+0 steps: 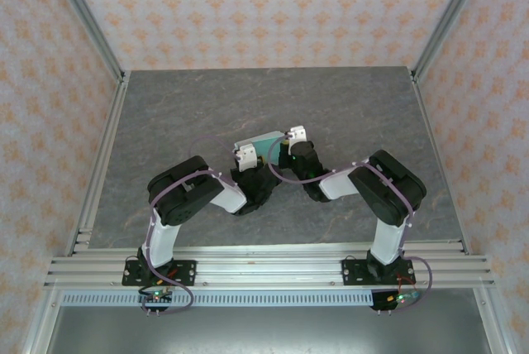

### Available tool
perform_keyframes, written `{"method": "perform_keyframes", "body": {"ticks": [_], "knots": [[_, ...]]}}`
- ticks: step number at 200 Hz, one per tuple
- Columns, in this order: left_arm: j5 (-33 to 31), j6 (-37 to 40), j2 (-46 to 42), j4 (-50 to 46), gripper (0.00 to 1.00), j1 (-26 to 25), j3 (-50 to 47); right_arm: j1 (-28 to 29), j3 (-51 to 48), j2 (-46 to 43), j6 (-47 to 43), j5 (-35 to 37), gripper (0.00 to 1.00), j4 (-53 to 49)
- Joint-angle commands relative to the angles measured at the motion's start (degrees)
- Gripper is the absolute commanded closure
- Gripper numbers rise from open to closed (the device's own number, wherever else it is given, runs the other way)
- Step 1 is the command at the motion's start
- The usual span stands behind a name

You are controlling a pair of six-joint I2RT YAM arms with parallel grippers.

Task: Fold the paper box

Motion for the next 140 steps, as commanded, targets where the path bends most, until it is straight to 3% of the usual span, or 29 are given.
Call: {"method": "perform_keyframes", "body": {"ticks": [1, 81, 140], "knots": [[0.6, 1.9, 3.7, -8.3, 1.0, 1.2, -2.5, -0.5, -2.2, 0.7, 0.8, 3.5, 0.94, -10.6], [0.6, 3.4, 3.3, -9.0, 1.0, 1.2, -1.9, -0.5, 1.5, -4.3, 0.8, 5.5, 0.85, -19.8], [0.9, 4.5, 3.0, -9.2, 1.0, 1.2, -1.8, -1.1, 3.2, -10.1, 1.1, 1.9, 0.71, -26.3]]}}
